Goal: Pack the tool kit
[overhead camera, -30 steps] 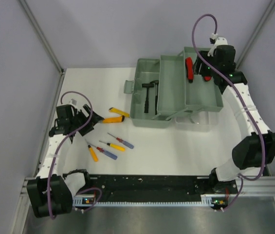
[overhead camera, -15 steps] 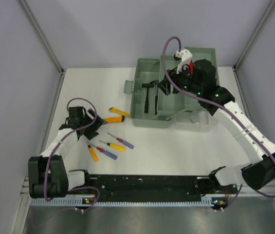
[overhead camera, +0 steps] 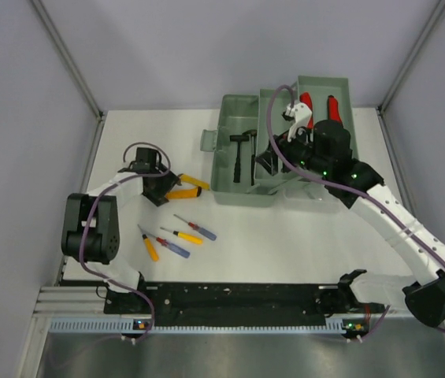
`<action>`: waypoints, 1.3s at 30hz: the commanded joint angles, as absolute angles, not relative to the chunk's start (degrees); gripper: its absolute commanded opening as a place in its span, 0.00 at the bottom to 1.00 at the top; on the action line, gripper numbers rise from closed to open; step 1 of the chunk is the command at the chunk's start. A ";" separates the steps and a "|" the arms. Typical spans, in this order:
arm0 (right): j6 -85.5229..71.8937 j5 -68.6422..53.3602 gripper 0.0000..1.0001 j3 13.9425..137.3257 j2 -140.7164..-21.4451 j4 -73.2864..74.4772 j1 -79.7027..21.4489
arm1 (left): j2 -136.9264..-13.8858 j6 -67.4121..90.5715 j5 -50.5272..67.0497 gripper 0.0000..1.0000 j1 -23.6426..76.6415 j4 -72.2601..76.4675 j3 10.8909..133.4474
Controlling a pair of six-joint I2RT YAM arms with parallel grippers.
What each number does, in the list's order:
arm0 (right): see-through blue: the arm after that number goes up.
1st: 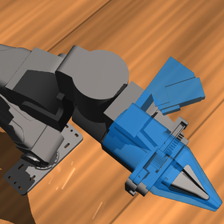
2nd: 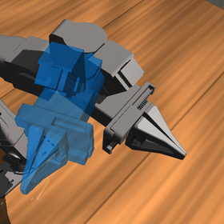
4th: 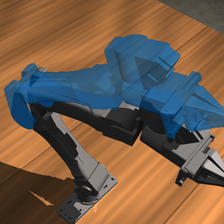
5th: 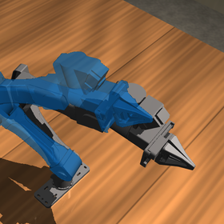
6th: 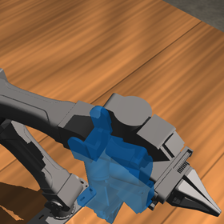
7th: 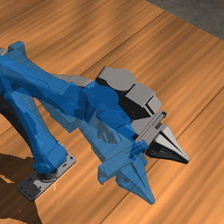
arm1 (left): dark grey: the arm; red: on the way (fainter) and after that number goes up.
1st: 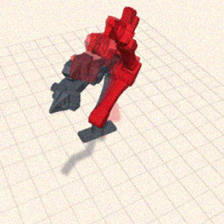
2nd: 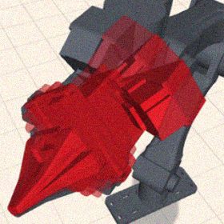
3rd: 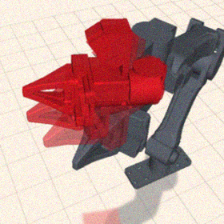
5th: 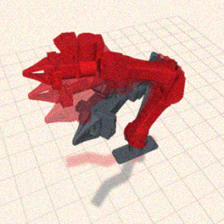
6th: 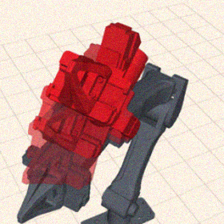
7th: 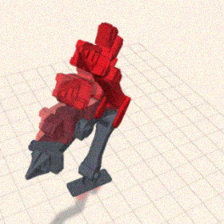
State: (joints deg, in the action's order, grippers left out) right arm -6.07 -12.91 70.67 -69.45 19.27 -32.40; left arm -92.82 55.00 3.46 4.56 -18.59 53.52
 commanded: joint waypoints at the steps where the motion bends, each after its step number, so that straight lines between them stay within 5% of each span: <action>1: -6.77 -11.08 0.64 69.00 -65.66 15.65 -32.70 | -96.32 57.12 0.53 0.73 7.29 -24.51 56.95; 21: -9.76 -3.96 0.65 63.46 -58.63 14.77 -32.70 | -105.03 66.71 -13.01 0.57 7.47 -35.51 63.72; 35: -10.19 -5.09 0.65 63.54 -56.78 15.47 -32.70 | -103.28 62.67 -10.11 0.04 7.47 -31.73 63.19; 39: -10.28 -9.74 0.66 63.72 -57.48 15.47 -32.70 | -99.33 59.77 -6.95 0.00 7.47 -28.49 62.14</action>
State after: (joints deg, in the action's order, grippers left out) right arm -9.32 -5.13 63.37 -58.13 17.15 -32.42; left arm -102.21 63.40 -8.91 7.66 -31.46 64.34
